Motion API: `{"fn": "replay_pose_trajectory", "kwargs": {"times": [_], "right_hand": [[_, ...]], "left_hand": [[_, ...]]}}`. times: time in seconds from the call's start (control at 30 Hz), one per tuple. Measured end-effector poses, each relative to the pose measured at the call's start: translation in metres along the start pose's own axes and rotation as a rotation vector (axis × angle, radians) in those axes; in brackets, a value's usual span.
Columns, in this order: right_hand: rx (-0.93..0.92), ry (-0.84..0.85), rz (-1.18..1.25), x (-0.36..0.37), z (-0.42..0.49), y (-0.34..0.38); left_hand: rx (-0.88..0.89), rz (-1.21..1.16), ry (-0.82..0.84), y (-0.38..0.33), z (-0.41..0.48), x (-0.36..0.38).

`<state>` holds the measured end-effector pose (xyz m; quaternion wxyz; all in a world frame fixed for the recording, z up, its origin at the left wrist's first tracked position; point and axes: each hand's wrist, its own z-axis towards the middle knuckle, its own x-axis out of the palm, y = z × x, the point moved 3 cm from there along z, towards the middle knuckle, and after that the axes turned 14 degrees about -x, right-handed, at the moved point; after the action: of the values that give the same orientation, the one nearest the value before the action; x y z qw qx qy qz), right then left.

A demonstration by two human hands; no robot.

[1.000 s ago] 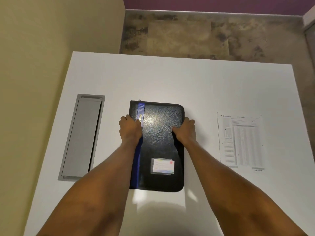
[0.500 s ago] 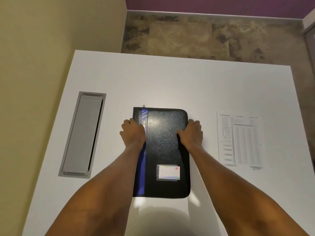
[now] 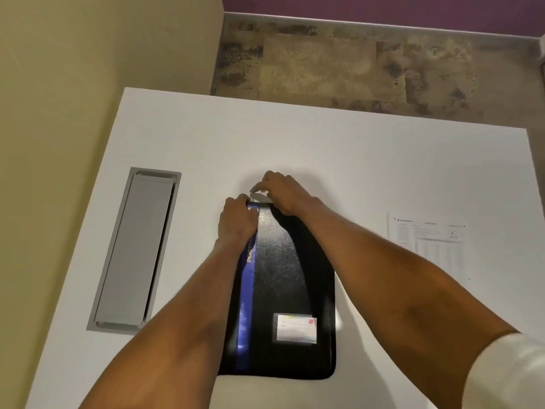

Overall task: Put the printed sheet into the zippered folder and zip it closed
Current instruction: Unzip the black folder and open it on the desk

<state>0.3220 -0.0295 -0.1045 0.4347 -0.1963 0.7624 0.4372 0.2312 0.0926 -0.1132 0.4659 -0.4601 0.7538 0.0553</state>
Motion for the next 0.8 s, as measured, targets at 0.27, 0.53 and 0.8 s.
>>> {"fn": "replay_pose_trajectory", "kwargs": {"times": [0.27, 0.53, 0.8], "right_hand": [[-0.067, 0.07, 0.097, 0.006, 0.019, -0.01], [-0.152, 0.164, 0.01, 0.001, 0.025, -0.011], [-0.033, 0.277, 0.159, 0.0, 0.031, -0.014]], "left_hand": [[-0.004, -0.051, 0.015, 0.0, 0.006, -0.001], [-0.009, -0.075, 0.044, -0.002, 0.008, -0.005], [-0.028, -0.122, 0.022, -0.003, 0.007, -0.008]]}}
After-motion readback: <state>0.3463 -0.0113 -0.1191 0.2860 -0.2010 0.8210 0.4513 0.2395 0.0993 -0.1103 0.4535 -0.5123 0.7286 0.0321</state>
